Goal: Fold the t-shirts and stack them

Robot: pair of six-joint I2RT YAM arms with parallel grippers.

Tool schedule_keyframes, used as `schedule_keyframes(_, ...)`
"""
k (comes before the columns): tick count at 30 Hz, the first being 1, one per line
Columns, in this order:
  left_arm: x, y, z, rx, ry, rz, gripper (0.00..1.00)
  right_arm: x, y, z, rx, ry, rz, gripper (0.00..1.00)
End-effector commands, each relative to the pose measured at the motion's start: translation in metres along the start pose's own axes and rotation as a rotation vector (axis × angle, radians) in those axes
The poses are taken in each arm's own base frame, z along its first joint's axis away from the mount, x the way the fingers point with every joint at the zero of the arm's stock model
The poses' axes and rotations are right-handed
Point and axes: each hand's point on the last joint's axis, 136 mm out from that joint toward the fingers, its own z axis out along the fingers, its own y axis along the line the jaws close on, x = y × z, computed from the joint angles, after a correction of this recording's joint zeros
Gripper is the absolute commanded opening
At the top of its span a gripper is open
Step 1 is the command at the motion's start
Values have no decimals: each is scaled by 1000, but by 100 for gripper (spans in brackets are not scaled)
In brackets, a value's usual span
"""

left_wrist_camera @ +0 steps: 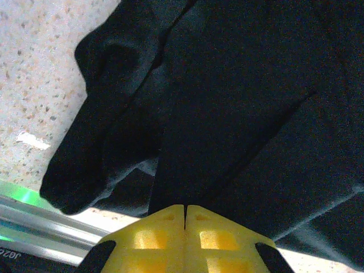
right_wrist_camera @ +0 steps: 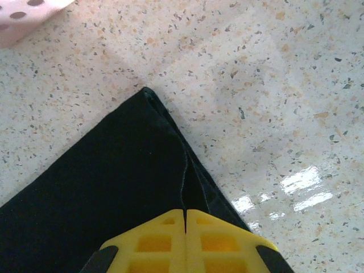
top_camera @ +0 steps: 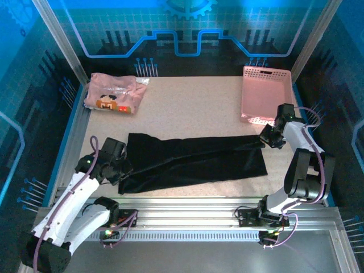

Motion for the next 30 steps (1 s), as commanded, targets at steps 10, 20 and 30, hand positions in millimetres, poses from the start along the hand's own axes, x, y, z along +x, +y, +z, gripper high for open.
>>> schedule_keyframes(10, 28, 26, 26, -82, 106, -61, 0, 11, -20, 15, 68, 52, 36, 0)
schedule_keyframes(20, 31, 12, 37, -82, 171, -55, 47, 27, -22, 14, 69, 102, 100, 55)
schedule_keyframes(30, -26, -53, -18, 98, -45, 66, 73, 40, 63, -48, -270, -7, -84, 75)
